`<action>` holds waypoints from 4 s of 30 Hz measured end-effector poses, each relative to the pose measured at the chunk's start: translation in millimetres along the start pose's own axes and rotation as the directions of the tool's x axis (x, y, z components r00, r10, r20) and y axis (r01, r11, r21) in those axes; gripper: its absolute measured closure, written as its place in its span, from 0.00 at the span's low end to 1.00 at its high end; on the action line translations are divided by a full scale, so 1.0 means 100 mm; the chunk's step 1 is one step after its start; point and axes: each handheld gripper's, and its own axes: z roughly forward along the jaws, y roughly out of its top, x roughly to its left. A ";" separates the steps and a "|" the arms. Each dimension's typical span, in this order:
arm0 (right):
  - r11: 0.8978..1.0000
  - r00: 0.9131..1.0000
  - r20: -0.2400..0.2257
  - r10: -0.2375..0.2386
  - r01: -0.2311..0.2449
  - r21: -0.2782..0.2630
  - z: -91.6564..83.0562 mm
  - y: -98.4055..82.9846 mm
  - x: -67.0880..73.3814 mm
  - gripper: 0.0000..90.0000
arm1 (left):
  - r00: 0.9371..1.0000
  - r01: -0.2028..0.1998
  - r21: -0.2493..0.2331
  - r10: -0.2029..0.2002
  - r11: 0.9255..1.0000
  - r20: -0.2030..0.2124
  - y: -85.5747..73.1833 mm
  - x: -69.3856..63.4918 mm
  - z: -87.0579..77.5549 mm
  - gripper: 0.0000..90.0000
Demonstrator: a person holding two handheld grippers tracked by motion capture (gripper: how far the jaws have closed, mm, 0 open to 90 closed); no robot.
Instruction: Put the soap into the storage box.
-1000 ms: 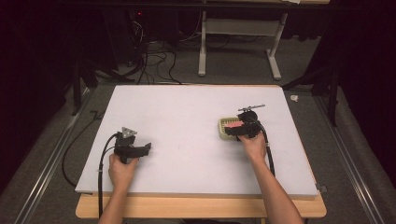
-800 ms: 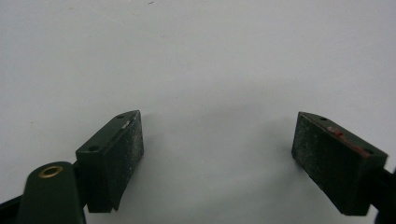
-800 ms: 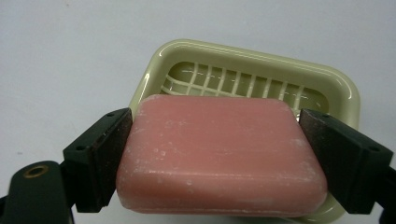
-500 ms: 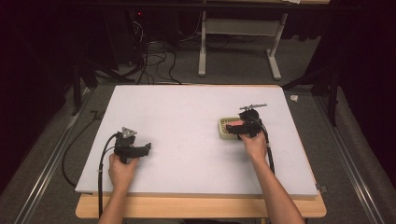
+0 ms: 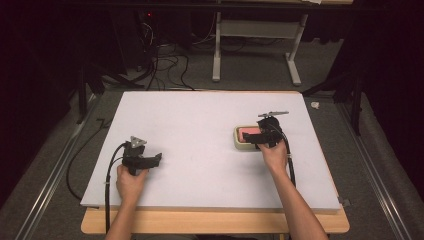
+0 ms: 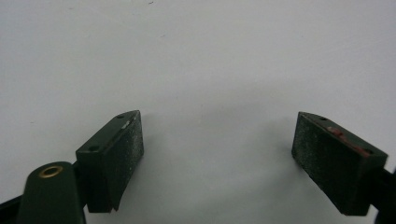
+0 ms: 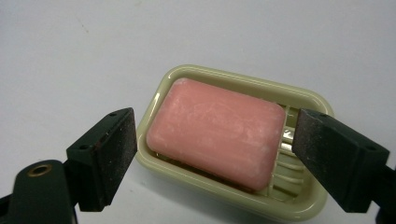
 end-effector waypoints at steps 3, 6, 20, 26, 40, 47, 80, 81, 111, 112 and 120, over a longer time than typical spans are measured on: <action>1.000 1.000 0.000 0.002 -0.002 -0.007 -0.03 -0.01 -0.02 0.16 | 1.000 0.000 0.000 0.000 1.000 0.000 0.00 0.00 0.00 0.19; 1.000 1.000 -0.003 0.007 -0.007 -0.022 -0.07 -0.01 -0.04 0.16 | 1.000 0.000 0.000 0.000 1.000 0.000 0.00 0.00 0.00 0.19; 0.995 1.000 -0.002 0.004 -0.004 -0.097 -0.33 -0.03 -0.12 0.18 | 1.000 0.000 0.000 0.000 1.000 0.000 0.00 0.00 0.00 0.19; 0.993 1.000 -0.001 0.003 -0.003 -0.118 -0.42 -0.05 -0.15 0.18 | 1.000 0.000 0.000 0.000 1.000 0.000 0.00 0.00 0.00 0.19; 0.989 1.000 -0.003 0.006 -0.007 -0.149 -0.54 -0.13 -0.20 0.19 | 1.000 0.000 0.000 0.000 1.000 0.000 0.00 0.00 0.00 0.19; 0.989 1.000 0.011 0.026 -0.024 -0.147 -0.57 -0.20 -0.29 0.20 | 1.000 -0.001 0.000 0.001 1.000 -0.001 0.00 0.00 0.00 0.19; 0.976 0.997 0.000 0.072 -0.071 -0.208 -0.89 -0.53 -0.50 0.21 | 1.000 -0.001 0.001 0.001 1.000 -0.001 0.00 0.00 0.00 0.19; 0.976 0.997 0.000 0.072 -0.071 -0.208 -0.89 -0.53 -0.50 0.21 | 1.000 -0.001 0.001 0.001 1.000 -0.001 0.00 0.00 0.00 0.19; 0.977 0.998 -0.037 0.052 -0.059 -0.204 -0.93 -0.80 -0.41 0.21 | 1.000 -0.001 0.000 0.001 1.000 -0.001 0.00 0.00 0.00 0.19; 0.977 0.998 -0.038 0.052 -0.059 -0.203 -0.93 -0.82 -0.41 0.21 | 1.000 -0.002 0.001 0.002 1.000 -0.001 0.00 0.00 0.00 0.19; 0.979 0.997 -0.046 0.055 -0.063 -0.195 -0.91 -0.87 -0.40 0.21 | 1.000 -0.002 0.001 0.002 1.000 -0.001 0.00 0.00 0.00 0.19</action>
